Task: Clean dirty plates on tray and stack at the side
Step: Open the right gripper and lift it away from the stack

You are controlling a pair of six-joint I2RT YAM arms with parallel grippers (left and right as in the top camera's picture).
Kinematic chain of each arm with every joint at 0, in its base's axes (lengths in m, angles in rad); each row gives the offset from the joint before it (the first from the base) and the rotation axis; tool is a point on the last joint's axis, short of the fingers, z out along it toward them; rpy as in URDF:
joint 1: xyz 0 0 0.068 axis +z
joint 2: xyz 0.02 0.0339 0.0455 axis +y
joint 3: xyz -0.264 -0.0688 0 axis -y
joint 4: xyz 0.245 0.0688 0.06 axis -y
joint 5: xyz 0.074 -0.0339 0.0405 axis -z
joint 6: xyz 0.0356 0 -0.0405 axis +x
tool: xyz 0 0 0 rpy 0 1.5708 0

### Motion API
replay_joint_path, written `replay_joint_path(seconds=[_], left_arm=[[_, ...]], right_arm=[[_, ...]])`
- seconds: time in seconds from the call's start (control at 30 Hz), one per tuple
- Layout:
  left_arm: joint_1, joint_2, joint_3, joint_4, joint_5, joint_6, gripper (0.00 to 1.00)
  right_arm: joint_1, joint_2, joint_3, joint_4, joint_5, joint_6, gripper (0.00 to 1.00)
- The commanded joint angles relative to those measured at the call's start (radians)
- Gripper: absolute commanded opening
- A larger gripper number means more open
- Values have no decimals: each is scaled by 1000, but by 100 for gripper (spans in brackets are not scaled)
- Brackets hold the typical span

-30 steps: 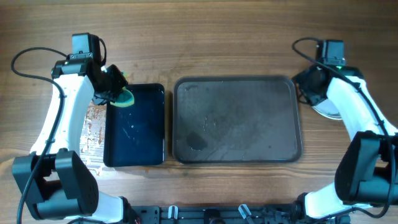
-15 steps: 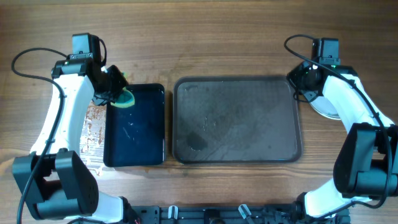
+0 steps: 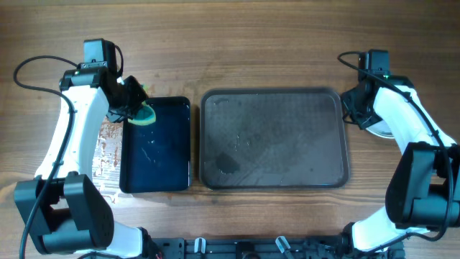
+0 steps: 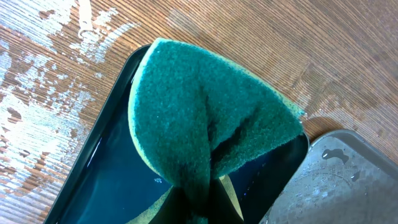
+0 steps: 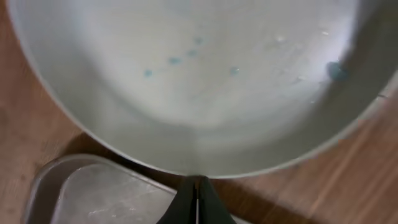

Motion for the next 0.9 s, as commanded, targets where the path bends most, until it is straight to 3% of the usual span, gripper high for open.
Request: replay_joint_path(seconds=[0.0, 0.1, 0.13, 0.17, 0.23, 0.4, 0.63, 0.77, 0.8, 0.87], left_arm=[[-5, 8, 24, -1, 13, 20, 4], [-5, 8, 24, -1, 13, 21, 4], [-5, 8, 24, -1, 13, 21, 4], [-5, 8, 24, -1, 13, 20, 4], [-5, 8, 24, 0, 12, 20, 4], [-5, 8, 24, -1, 12, 20, 4], [-5, 8, 24, -1, 12, 21, 4], [-5, 8, 24, 16, 12, 25, 4], [-5, 8, 24, 23, 12, 48, 4], [-5, 8, 24, 21, 17, 64, 4]], right_arm=[[-2, 16, 16, -43, 71, 121, 5], [-2, 16, 17, -86, 99, 174, 5], [-2, 16, 17, -55, 77, 107, 4], [-1, 16, 17, 49, -28, -85, 4], [5, 16, 17, 233, -307, -325, 5], [2, 27, 16, 365, -349, -299, 5], [-19, 126, 16, 341, -214, -257, 4], [-11, 102, 37, 355, -394, -408, 4], [7, 78, 58, 351, -436, -510, 5], [46, 9, 81, 312, -399, -607, 5]])
